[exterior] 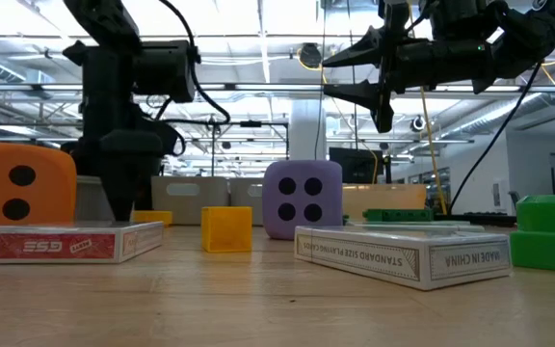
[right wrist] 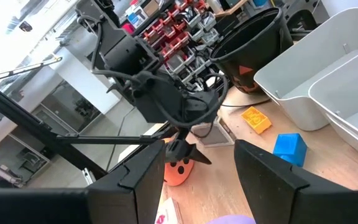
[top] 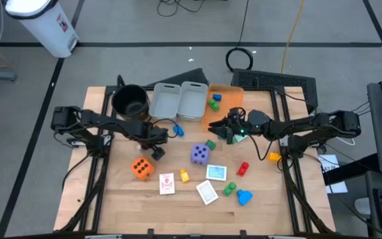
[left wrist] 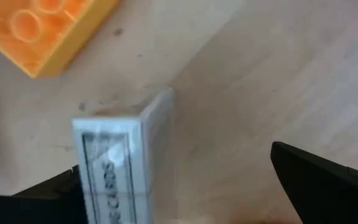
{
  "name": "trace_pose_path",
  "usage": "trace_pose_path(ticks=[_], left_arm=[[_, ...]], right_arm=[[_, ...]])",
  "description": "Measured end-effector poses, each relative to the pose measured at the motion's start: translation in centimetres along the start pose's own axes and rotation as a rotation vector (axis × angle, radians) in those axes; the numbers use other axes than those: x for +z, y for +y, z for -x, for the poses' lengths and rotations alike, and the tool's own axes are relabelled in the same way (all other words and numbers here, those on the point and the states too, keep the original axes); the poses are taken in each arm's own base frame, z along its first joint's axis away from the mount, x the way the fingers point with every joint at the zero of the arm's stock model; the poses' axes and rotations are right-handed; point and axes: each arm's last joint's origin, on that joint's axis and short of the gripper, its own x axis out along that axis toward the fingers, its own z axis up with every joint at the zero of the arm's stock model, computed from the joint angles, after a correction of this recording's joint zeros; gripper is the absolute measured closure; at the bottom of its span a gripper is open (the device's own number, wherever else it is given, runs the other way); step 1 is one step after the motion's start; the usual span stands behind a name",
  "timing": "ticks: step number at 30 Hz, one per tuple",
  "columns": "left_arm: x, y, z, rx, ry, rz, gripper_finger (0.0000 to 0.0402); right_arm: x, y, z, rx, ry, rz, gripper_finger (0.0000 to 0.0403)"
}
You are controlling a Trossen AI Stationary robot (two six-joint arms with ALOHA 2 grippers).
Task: Pick & Place Toys
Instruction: Put the black deck of cards into the left gray bin
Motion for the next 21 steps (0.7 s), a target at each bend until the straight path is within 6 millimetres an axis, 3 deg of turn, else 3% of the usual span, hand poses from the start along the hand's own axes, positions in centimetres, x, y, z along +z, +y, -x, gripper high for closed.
trace_pose_path(ticks=[21], left_arm=[[-0.07,0.01,0.0,0.0,0.007,-0.089,0.0002]], right_arm=[[0.0,0.0,0.0,0.0,0.0,0.0,0.0216]])
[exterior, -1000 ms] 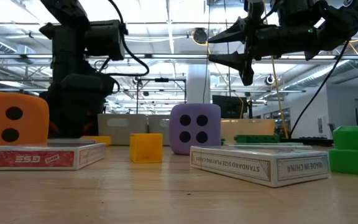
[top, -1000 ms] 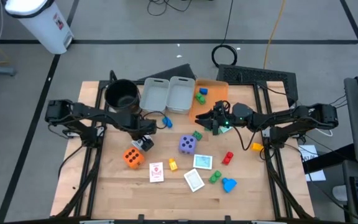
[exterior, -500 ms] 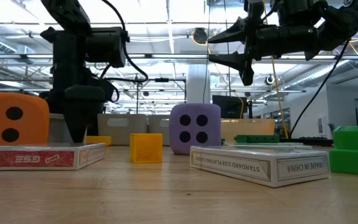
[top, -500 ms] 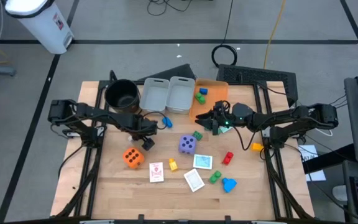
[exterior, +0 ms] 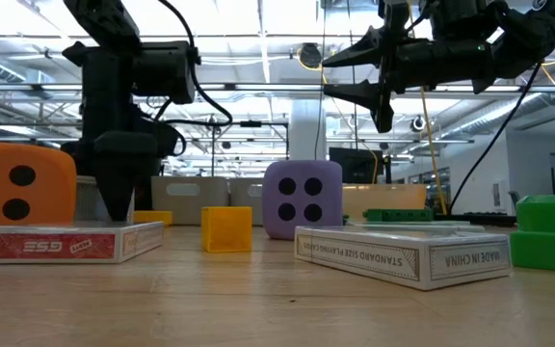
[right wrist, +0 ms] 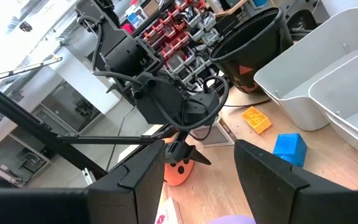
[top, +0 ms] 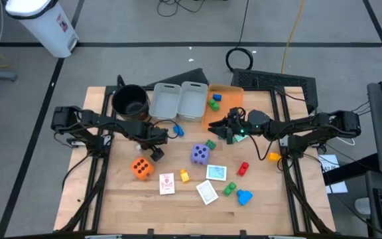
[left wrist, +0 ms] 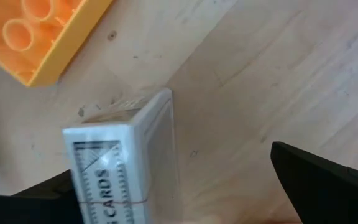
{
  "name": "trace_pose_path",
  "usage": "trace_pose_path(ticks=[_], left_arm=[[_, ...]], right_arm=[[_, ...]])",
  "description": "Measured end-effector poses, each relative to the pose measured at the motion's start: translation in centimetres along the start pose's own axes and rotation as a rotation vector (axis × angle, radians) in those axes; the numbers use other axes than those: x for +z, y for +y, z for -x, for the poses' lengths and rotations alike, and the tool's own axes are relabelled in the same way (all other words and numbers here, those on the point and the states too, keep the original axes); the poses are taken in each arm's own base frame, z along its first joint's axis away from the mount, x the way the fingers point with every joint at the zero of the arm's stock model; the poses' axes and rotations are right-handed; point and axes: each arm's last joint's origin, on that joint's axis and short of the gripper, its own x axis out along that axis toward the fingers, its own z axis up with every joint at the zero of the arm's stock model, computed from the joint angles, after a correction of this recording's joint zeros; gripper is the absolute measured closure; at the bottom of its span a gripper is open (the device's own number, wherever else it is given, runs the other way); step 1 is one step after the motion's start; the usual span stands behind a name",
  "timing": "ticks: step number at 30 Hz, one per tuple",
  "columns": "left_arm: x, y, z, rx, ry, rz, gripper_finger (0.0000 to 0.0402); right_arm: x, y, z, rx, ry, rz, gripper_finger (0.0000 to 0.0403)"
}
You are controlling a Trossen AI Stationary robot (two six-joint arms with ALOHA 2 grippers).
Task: Pick & Place Toys
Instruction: Put the black deck of cards into the left gray bin
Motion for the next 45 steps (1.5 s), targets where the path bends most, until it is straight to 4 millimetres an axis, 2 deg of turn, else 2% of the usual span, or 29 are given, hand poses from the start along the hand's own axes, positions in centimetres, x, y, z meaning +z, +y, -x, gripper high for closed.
trace_pose_path(ticks=[3,24,45], left_arm=[[0.0,0.0,0.0,-0.004,0.007,-0.03,0.0002],[0.2,1.6,0.0,0.021,0.074,0.063,0.0007],[0.0,1.5,0.0,-0.01,0.116,0.068,0.0169]], right_arm=[[0.0,0.0,0.0,0.0,0.0,0.0,0.0216],[0.0,0.0,0.0,0.0,0.0,0.003,0.0216],[0.0,0.0,0.0,0.0,0.0,0.004,0.0216]])
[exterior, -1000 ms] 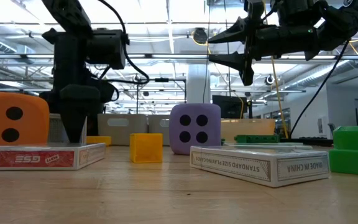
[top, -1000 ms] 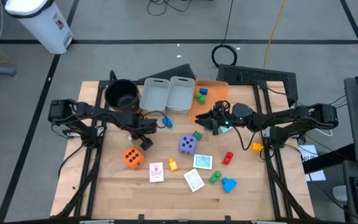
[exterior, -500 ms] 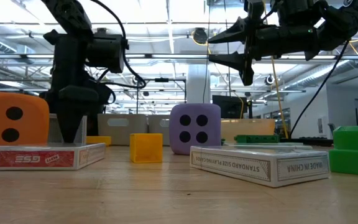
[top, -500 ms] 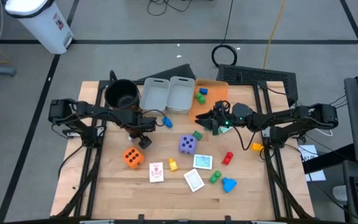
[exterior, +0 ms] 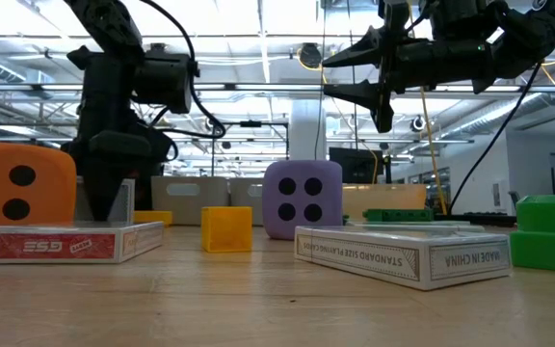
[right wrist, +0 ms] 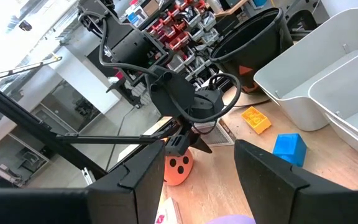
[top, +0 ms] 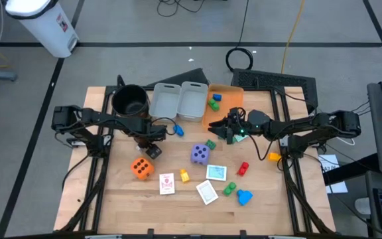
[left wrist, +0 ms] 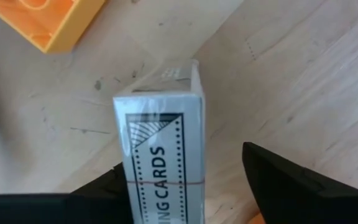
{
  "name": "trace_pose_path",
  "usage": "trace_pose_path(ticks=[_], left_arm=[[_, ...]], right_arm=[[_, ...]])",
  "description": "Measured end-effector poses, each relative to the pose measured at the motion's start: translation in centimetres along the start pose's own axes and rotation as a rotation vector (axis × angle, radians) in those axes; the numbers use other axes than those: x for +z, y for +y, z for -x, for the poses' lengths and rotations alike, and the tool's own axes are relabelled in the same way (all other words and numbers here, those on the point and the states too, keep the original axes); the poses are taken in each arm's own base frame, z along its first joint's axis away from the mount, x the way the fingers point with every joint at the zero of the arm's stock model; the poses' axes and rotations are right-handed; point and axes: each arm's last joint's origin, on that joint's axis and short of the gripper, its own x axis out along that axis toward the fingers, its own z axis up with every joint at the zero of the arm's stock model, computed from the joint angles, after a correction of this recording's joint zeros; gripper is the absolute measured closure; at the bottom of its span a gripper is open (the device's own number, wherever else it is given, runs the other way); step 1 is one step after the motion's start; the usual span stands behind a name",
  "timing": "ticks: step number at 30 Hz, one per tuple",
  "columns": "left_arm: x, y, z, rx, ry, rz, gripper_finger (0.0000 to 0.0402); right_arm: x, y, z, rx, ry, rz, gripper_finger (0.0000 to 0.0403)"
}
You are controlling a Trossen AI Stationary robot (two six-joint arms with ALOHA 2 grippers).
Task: Pick & Place Toys
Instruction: Put the black deck of cards into the left gray bin
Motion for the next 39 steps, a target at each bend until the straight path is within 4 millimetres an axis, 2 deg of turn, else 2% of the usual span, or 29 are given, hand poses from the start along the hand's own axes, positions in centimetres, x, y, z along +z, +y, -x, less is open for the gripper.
trace_pose_path(ticks=[23,27,34,39], left_arm=[[-0.3,0.2,0.0,0.025,0.032,0.029,0.0314],[-0.3,0.2,0.0,0.025,0.032,0.029,0.0322],[-0.2,0.2,0.1,0.023,0.029,0.037,0.0313],[0.5,-0.4,1.6,-0.017,-0.025,0.028,0.0312]], right_arm=[[0.0,0.0,0.0,0.0,0.0,0.0,0.0216],[0.0,0.0,0.0,0.0,0.0,0.0,0.0216],[0.0,0.0,0.0,0.0,0.0,0.0,0.0216],[0.0,0.0,0.0,0.001,0.0,0.0,0.0216]])
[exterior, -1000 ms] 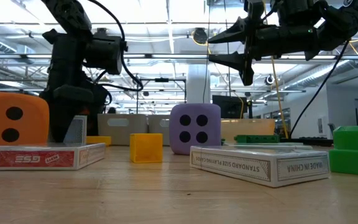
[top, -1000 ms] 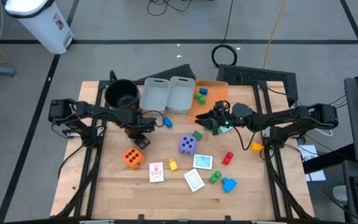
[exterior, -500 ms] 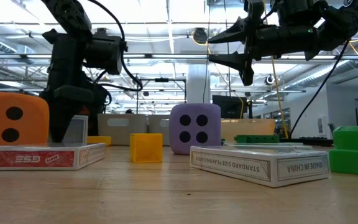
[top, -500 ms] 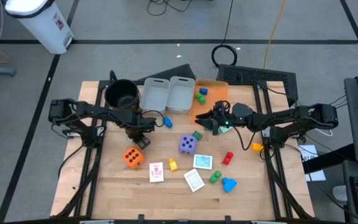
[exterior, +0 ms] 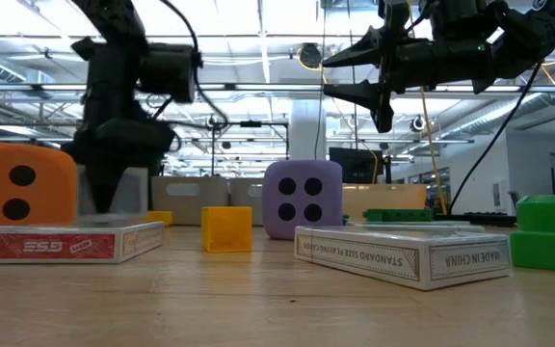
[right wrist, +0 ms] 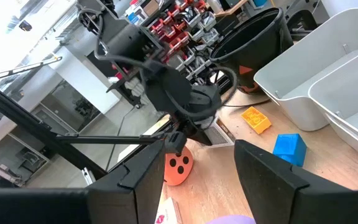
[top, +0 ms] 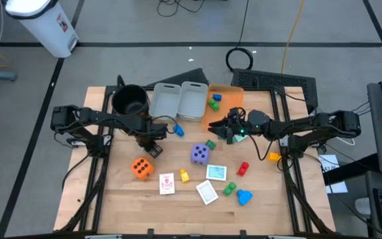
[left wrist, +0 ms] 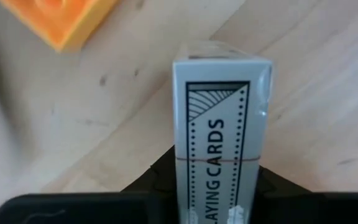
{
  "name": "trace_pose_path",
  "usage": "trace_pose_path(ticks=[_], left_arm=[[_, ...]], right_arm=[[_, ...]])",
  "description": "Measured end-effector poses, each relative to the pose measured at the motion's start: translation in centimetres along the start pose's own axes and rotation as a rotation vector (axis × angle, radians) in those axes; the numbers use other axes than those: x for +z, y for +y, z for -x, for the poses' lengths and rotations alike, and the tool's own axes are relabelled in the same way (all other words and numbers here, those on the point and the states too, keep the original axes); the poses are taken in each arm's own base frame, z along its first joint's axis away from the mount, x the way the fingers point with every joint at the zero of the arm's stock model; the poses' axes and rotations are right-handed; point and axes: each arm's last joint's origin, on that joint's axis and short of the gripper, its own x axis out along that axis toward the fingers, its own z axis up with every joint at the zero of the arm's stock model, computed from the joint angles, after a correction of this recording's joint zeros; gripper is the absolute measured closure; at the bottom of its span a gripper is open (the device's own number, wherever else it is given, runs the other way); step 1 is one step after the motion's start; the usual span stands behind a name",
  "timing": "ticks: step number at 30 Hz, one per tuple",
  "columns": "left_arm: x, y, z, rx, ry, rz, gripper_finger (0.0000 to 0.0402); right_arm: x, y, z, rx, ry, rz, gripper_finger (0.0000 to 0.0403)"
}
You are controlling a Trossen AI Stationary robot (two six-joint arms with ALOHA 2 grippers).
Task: Pick & Place Toys
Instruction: Put the black deck of cards into the left gray bin
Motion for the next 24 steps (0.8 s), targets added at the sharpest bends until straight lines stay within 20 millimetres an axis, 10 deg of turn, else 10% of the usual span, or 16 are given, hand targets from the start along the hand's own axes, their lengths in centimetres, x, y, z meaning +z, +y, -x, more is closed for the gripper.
trace_pose_path(ticks=[24], left_arm=[[4.4,-4.3,15.9,-0.372,-0.712,-0.371,0.0311]], right_arm=[[1.5,1.6,-0.7,0.098,-0.023,0.061,0.0216]])
